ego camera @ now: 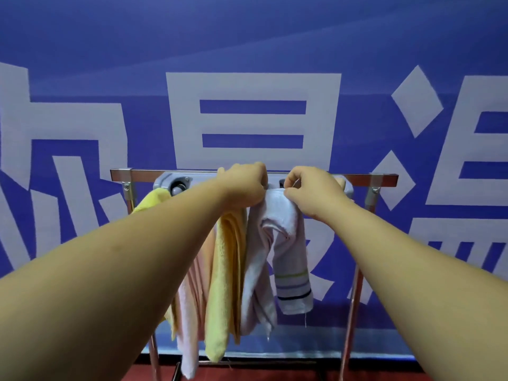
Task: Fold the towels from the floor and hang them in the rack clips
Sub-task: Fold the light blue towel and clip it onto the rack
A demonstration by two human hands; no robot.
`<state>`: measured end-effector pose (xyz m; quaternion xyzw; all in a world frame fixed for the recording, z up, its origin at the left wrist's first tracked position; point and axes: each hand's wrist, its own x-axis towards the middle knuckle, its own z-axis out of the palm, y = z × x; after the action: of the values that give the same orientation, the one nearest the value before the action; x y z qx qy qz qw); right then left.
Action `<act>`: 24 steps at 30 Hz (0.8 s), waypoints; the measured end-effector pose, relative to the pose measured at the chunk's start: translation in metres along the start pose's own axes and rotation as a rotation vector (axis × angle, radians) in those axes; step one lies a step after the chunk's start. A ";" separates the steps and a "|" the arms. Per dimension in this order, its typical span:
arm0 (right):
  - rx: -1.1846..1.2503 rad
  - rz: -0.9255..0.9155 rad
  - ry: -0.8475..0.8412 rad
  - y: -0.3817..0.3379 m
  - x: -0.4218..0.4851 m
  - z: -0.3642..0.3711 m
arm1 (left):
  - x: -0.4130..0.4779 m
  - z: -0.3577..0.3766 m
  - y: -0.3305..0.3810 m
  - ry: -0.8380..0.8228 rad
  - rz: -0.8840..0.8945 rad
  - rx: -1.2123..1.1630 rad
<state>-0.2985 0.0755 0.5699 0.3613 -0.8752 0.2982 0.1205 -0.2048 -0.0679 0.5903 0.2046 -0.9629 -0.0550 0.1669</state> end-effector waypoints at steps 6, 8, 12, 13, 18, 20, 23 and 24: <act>-0.294 -0.123 0.005 0.002 -0.002 0.015 | 0.003 0.018 -0.009 0.108 0.034 0.033; -0.296 -0.175 0.027 -0.003 -0.006 0.016 | -0.003 0.016 -0.010 0.179 0.081 0.018; -0.322 -0.228 -0.042 -0.014 -0.018 0.013 | -0.020 0.013 -0.011 0.178 0.188 -0.063; -0.323 -0.208 -0.064 -0.016 -0.021 0.011 | -0.025 0.011 -0.010 0.139 0.185 -0.048; -0.451 -0.174 -0.193 -0.029 -0.029 -0.005 | -0.040 -0.003 0.000 0.003 0.135 0.147; -0.496 -0.161 -0.242 -0.034 -0.033 -0.010 | -0.045 -0.006 0.004 -0.023 0.131 0.243; -0.480 -0.133 -0.255 -0.040 -0.044 -0.021 | -0.058 -0.014 0.010 -0.027 0.106 0.276; -0.475 -0.126 -0.258 -0.043 -0.050 -0.026 | -0.064 -0.019 0.011 -0.025 0.100 0.268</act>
<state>-0.2333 0.0951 0.5879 0.4117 -0.9045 0.0282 0.1078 -0.1477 -0.0319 0.5906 0.1759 -0.9727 0.0800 0.1287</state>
